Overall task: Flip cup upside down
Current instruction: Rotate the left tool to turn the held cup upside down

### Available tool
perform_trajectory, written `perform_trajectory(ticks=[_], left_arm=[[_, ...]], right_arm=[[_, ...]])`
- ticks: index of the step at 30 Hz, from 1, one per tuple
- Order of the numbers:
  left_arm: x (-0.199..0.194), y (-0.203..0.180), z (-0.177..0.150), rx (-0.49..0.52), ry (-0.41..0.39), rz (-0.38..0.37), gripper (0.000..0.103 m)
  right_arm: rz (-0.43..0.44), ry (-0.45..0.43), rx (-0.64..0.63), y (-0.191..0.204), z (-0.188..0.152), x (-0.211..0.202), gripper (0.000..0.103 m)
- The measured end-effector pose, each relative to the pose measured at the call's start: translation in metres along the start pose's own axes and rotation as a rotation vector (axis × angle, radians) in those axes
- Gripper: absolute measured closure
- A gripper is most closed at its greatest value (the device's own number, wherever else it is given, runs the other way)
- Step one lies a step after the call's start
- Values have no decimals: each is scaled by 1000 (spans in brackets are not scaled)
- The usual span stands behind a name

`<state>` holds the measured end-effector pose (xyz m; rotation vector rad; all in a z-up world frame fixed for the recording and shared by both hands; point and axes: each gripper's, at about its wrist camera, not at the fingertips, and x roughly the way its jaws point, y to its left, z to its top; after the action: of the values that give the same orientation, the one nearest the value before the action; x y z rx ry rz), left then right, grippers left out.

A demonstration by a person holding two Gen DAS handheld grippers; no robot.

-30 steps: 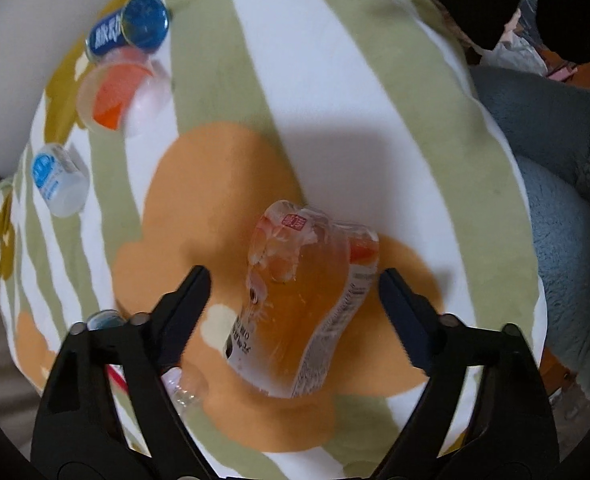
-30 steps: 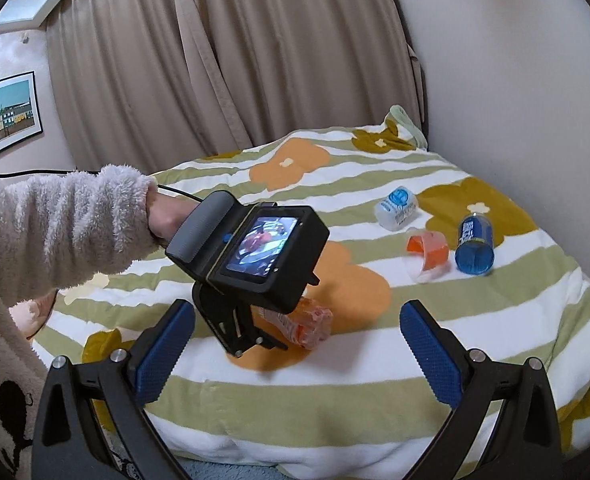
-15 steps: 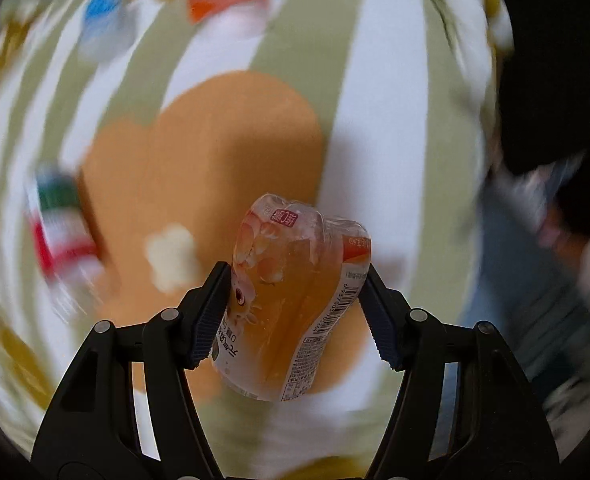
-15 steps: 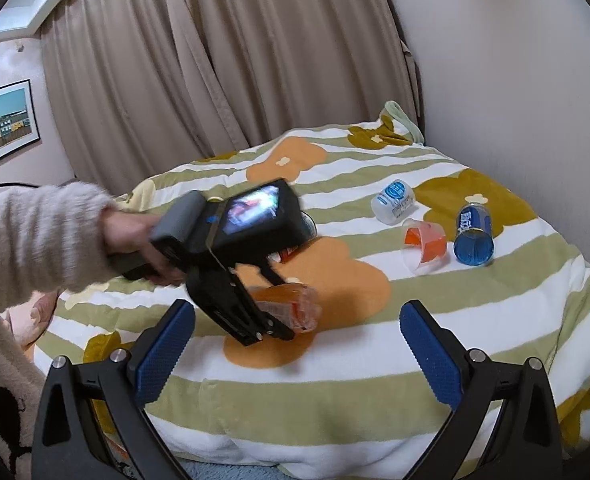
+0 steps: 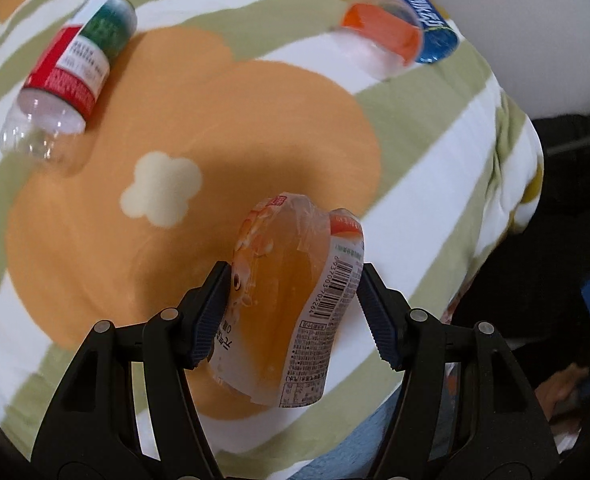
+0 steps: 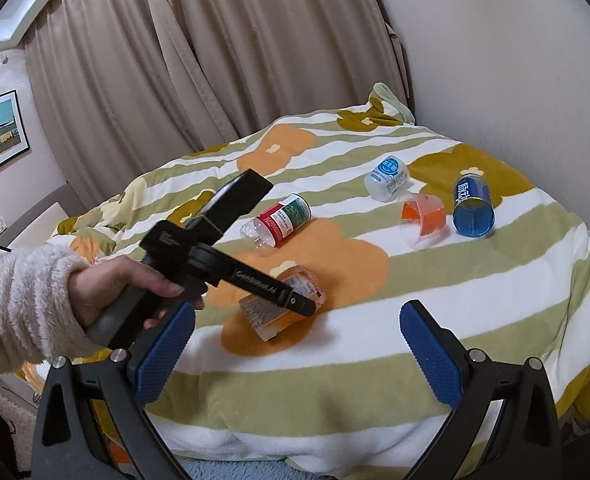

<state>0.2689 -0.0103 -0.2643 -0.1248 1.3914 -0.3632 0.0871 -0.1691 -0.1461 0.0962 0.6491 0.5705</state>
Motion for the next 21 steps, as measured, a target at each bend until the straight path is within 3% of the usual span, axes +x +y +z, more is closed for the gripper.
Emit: perform_trajectory(ticks=[2, 5, 6, 11, 14, 18, 21], left_arm=[[0, -3, 0, 19, 23, 26, 35], [-8, -21, 3, 114, 18, 127, 2], [-11, -28, 6, 157, 18, 162, 0], [-3, -51, 26, 340, 115, 300, 0], [19, -56, 38, 391, 242, 283, 0], [33, -51, 51, 376, 294, 261, 1], [43, -47, 60, 347, 324, 231, 14]], right_arm=[[0, -4, -4, 0, -1, -3, 0], [0, -14, -6, -1, -2, -8, 0], [-1, -17, -4, -1, -2, -8, 0], [-3, -27, 14, -6, -3, -12, 0], [-9, -31, 17, -7, -4, -14, 0], [-13, -31, 22, -10, -7, -19, 0], [-13, -25, 26, -11, -7, -19, 0]])
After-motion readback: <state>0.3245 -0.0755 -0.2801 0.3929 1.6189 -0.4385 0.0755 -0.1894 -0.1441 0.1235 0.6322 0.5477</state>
